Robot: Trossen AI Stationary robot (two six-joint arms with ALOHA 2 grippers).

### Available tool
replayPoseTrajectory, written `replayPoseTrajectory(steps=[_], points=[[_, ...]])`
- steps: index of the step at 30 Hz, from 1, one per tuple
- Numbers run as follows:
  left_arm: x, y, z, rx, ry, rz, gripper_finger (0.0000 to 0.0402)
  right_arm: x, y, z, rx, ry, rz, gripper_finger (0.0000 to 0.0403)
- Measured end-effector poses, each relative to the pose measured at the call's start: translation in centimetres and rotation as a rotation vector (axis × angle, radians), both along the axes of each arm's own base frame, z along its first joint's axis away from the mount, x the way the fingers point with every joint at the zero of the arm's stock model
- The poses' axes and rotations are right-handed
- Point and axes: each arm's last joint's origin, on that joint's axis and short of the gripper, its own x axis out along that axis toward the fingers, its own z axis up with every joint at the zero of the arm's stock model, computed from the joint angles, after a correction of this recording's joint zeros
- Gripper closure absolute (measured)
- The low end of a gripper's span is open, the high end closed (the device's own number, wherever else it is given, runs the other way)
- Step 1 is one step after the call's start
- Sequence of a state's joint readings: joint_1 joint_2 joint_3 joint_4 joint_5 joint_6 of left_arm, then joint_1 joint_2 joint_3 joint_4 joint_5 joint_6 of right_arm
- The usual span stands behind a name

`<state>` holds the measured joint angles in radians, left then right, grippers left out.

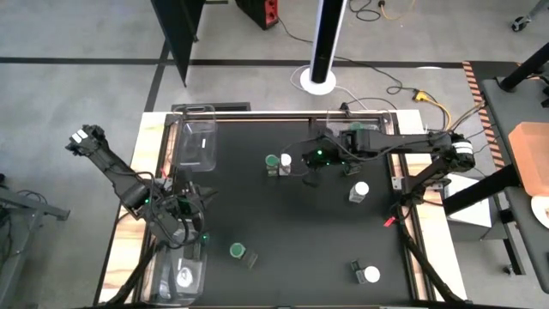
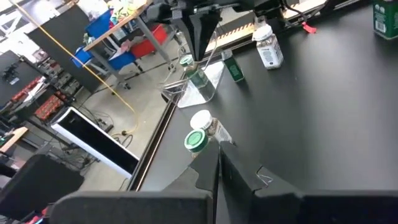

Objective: Sort spices by type
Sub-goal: Put the top white seasoning bottle into the top left transparent bin

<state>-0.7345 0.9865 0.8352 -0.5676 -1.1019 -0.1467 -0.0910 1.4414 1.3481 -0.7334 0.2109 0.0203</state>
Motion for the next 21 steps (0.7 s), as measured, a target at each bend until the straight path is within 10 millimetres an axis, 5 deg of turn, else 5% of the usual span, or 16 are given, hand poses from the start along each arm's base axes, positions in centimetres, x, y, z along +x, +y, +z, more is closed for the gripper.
replayPoseTrajectory(steps=[12, 21], points=[[0.1, 0.0, -0.1, 0.012, -0.003, 0.012, 0.0402, 1.4, 0.2, -0.8, -0.073, -0.064, 0.064, 0.0374], [0.1, -0.1, -0.1, 0.013, -0.001, 0.012, 0.0402, 3.8, -0.2, -4.0, -0.041, -0.02, 0.082, 0.021]])
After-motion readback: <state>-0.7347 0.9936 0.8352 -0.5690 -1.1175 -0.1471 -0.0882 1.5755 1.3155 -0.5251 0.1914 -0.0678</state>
